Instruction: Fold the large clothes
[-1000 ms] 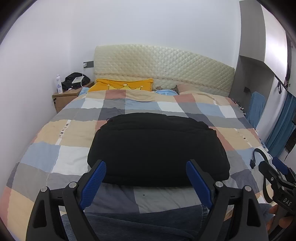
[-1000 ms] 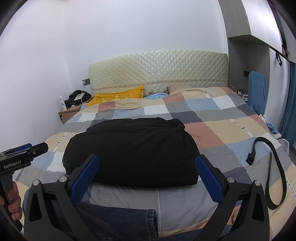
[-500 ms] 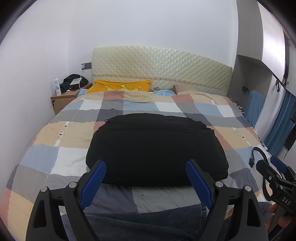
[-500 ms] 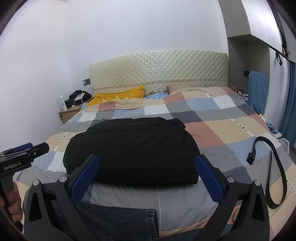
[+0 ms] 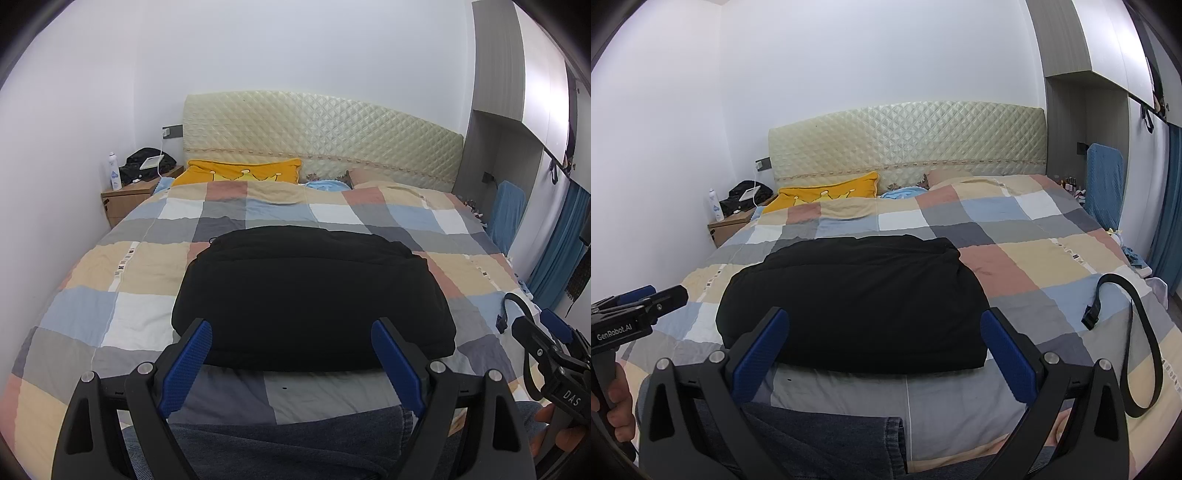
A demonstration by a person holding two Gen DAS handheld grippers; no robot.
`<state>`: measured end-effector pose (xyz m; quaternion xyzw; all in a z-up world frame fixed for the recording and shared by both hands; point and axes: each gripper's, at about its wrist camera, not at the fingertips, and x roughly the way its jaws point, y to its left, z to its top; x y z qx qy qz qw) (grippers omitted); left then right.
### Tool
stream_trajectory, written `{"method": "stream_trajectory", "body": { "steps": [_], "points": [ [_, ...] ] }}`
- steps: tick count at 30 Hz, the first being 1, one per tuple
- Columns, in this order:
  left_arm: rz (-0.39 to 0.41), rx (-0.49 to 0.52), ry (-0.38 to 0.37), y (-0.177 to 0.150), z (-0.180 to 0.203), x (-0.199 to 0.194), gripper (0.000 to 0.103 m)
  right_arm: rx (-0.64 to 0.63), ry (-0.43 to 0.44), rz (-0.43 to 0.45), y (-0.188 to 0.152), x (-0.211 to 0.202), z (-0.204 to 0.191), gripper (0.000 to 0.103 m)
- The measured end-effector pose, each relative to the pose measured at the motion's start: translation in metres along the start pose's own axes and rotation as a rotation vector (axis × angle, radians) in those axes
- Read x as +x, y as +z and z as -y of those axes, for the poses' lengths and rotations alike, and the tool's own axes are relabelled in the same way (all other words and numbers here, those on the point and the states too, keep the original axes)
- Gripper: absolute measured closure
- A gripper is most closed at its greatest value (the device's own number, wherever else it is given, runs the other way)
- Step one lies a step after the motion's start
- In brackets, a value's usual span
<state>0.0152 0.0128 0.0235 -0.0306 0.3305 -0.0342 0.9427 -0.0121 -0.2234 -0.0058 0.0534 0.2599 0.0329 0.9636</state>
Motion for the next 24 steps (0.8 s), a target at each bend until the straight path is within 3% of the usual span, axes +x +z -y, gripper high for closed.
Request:
{"method": "stream_trajectory", "body": {
  "steps": [24],
  "points": [
    [-0.005,-0.011,0.0,-0.0006,-0.0033,0.0009,0.015,0.006,0.003,0.006,-0.0005,-0.0015,-0.0023,0.0]
  ]
}}
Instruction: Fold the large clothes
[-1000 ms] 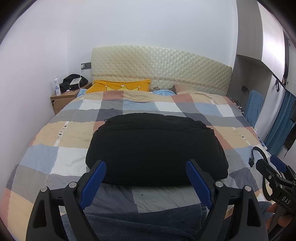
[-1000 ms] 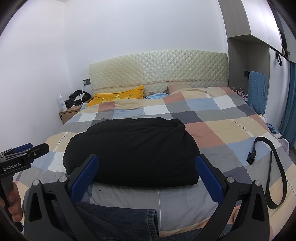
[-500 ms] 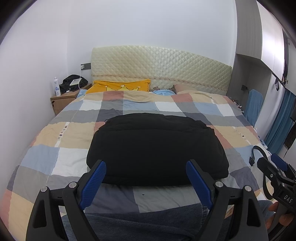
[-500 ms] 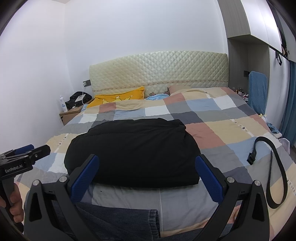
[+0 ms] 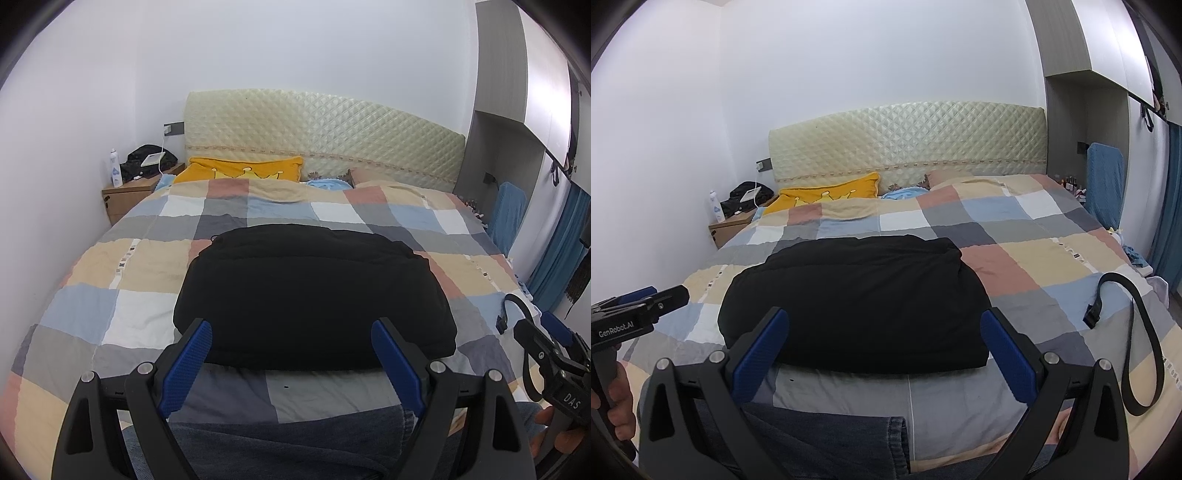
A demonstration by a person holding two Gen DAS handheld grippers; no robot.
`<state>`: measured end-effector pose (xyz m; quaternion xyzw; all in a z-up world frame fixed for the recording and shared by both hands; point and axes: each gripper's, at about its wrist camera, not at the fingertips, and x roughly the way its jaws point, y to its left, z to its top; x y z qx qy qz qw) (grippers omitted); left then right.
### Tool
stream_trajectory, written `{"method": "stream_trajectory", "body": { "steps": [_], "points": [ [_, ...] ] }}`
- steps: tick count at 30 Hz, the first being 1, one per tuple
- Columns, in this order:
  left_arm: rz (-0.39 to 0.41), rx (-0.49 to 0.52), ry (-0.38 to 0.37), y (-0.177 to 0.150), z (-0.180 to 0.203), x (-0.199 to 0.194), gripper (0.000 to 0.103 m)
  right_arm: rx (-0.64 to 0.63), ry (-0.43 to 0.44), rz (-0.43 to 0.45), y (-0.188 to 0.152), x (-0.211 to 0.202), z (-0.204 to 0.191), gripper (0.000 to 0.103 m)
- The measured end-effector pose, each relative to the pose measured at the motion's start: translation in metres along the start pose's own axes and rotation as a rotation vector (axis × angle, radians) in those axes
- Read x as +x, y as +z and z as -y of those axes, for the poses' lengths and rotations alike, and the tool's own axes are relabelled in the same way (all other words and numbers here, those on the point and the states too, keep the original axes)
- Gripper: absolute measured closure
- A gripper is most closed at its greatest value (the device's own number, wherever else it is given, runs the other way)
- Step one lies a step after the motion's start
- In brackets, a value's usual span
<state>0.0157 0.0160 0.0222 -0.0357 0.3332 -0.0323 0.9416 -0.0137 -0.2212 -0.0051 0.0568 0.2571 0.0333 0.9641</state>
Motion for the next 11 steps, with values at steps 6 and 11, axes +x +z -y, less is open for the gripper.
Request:
{"method": "stream_trajectory", "body": {
  "steps": [6,11],
  "points": [
    [0.001,0.004,0.001,-0.0008,0.0005,-0.0017,0.015,-0.002,-0.002,-0.001,0.0003,-0.0006,-0.0017,0.0],
    [-0.002,0.006,0.001,-0.0009,0.0008,-0.0016,0.015,-0.011,-0.001,0.002,0.0007,0.0004,-0.0022,0.0]
  ]
}}
